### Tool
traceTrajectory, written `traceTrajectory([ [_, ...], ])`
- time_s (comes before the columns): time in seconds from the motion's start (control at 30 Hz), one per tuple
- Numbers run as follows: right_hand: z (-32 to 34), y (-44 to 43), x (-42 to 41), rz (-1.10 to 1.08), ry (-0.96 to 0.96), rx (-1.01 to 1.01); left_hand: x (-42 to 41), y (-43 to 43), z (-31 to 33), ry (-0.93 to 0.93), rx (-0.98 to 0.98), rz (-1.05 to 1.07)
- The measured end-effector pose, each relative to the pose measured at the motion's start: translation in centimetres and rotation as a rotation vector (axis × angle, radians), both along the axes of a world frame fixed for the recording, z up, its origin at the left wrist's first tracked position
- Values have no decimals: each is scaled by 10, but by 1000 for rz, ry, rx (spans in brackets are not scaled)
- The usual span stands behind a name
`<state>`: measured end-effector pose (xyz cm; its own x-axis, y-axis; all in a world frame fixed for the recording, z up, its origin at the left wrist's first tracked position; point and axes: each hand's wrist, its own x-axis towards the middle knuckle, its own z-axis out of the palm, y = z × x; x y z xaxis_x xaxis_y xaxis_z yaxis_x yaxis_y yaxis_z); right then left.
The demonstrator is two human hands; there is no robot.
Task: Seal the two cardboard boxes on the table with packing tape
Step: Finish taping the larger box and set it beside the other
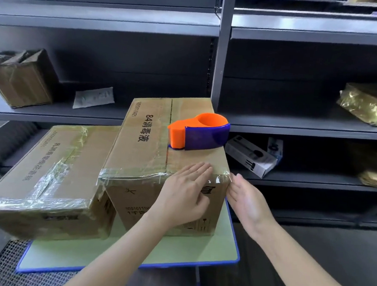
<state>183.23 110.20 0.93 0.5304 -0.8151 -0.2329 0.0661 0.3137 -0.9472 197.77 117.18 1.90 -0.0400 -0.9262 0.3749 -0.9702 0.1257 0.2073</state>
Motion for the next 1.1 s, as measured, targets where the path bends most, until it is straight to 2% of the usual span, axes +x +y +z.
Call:
traceTrajectory([
  [0.1, 6, -1, 1, -20, 24, 27, 11, 9, 1, 77, -53, 53],
  [0.23, 6, 9, 7, 52, 110, -55, 53, 42, -9, 229, -200, 359],
  [0.3, 12, 6, 8, 17, 163, -125, 76, 61, -14, 320, -258, 504],
  [0.43, 20, -16, 13, -177, 393, -427, 113, 87, -19, 401, -261, 722],
  [0.53, 23, -31, 13, -127, 708, -595, 132, 95, -16, 526, -102, 755],
  [0.6, 25, -34, 11, -59, 771, -535, 142, 96, -16, 611, -26, 726],
  [0.8, 36, -37, 11, 111, 751, -258, 149, 94, -17, 771, -4, 625],
  [1.0, 40, -37, 1, 244, 561, -180, 146, 96, -20, 967, -80, 557],
  [1.1, 39, -37, 0, 241, 537, -166, 148, 95, -21, 1014, -95, 549],
])
